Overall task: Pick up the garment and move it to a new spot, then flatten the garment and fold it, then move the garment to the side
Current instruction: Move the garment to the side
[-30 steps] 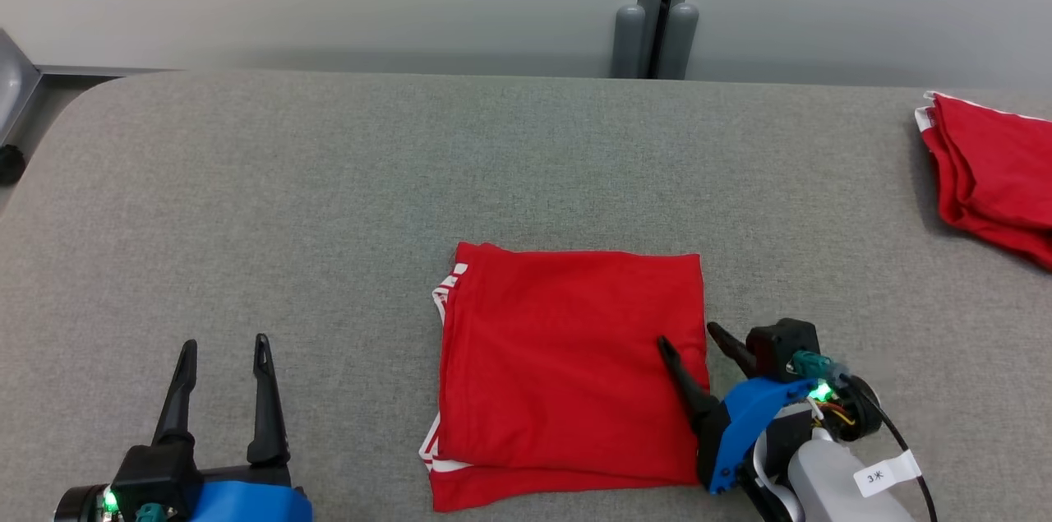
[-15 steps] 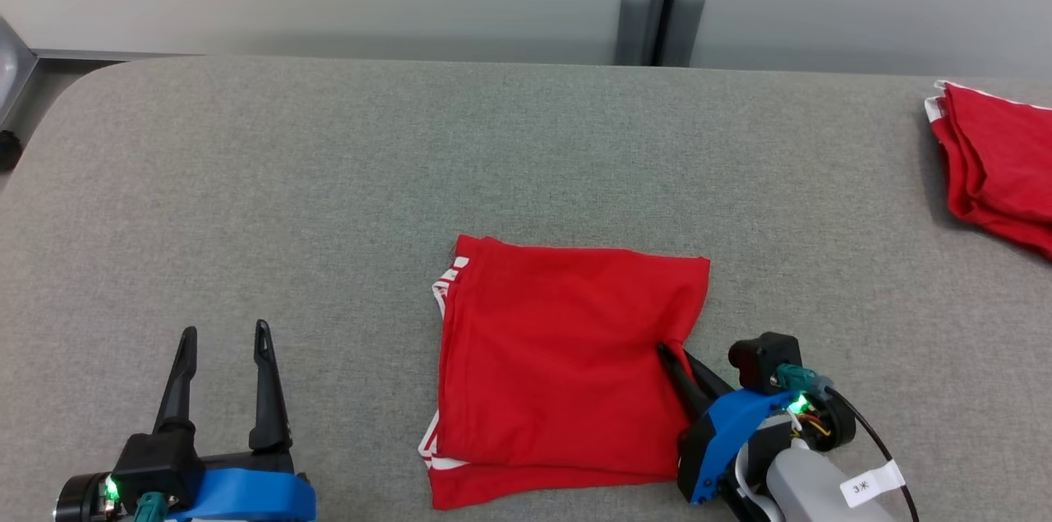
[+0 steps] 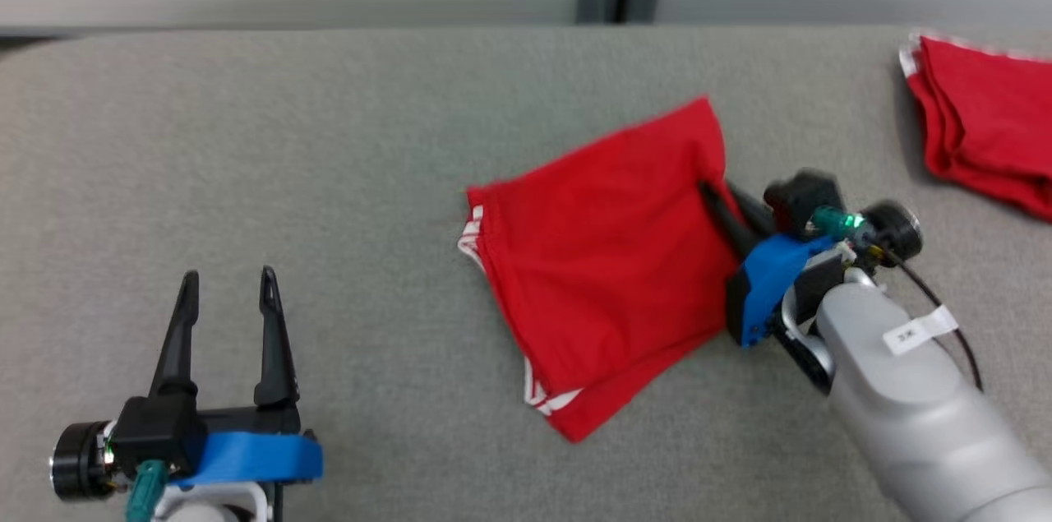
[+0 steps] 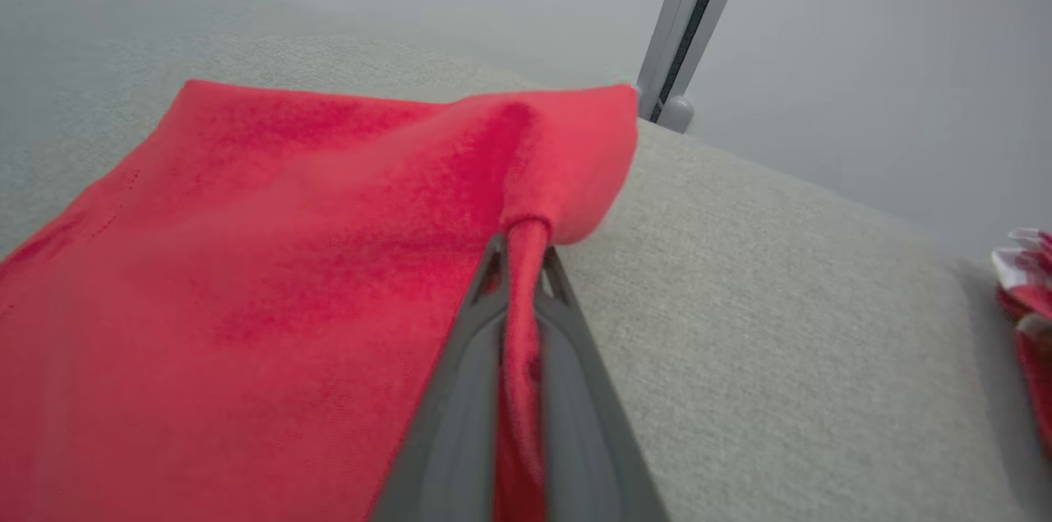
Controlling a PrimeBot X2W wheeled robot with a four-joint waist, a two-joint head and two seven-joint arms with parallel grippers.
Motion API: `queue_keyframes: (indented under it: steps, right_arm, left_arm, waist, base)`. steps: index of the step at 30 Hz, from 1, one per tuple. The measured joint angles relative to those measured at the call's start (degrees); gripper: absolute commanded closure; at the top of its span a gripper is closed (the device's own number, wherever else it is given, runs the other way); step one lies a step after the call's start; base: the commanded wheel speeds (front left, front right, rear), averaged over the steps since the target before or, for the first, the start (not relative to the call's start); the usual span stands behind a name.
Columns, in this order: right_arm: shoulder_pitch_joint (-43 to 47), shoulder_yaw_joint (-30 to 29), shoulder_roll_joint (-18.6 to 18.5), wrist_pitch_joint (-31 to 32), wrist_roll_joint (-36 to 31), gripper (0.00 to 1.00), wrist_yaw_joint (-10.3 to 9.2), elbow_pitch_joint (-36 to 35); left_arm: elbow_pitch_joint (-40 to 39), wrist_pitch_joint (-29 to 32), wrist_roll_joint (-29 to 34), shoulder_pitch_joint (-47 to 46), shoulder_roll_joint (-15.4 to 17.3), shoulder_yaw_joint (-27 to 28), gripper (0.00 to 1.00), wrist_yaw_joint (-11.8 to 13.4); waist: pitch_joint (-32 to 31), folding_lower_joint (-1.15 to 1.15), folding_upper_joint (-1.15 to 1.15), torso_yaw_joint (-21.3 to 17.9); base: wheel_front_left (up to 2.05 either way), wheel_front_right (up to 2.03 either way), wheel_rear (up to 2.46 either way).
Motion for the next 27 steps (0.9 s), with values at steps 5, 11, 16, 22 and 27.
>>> queue_keyframes:
  steps: [5, 11, 16, 22, 27]
  right_arm:
    - [-8.23, 2.23, -4.77, 0.67, 2.49, 1.0, 0.01, -2.53]
    - [-16.11, 1.92, -11.12, 0.15, 5.81, 1.0, 0.0, -4.22]
    - [-20.35, 0.64, -16.57, -0.15, 8.36, 1.0, 0.0, -3.77]
    - [-23.67, 0.25, -21.74, 0.41, 11.72, 1.0, 0.0, -2.18]
    - [-26.74, 1.21, -24.51, 1.31, 12.51, 1.0, 0.0, 0.57]
  left_arm:
    - [-3.53, -0.02, 1.24, -2.78, 0.32, 0.12, 0.0, 0.04]
    - [-7.38, 0.0, 3.08, -5.48, 2.64, 0.64, 0.0, 0.37]
    - [-10.1, 0.0, 4.3, -6.44, 4.64, 0.24, 0.0, 0.57]
    - [-13.47, 0.0, 5.05, -7.2, 6.3, -0.44, 0.0, 0.93]
    - [-14.88, 0.0, 5.49, -8.11, 7.46, -0.86, 0.0, 1.36]
  waist:
    - [5.76, 0.01, 0.01, -4.02]
    - [11.78, 0.02, 0.01, -9.65]
    - [15.27, 0.01, 0.01, -13.23]
    - [18.84, 0.01, 0.01, -16.4]
    - [20.87, 0.01, 0.02, -17.2]
  base:
    - [0.0, 0.0, 0.0]
    - [0.0, 0.0, 0.0]
    - [0.0, 0.0, 0.0]
    - [0.0, 0.0, 0.0]
    - [0.0, 0.0, 0.0]
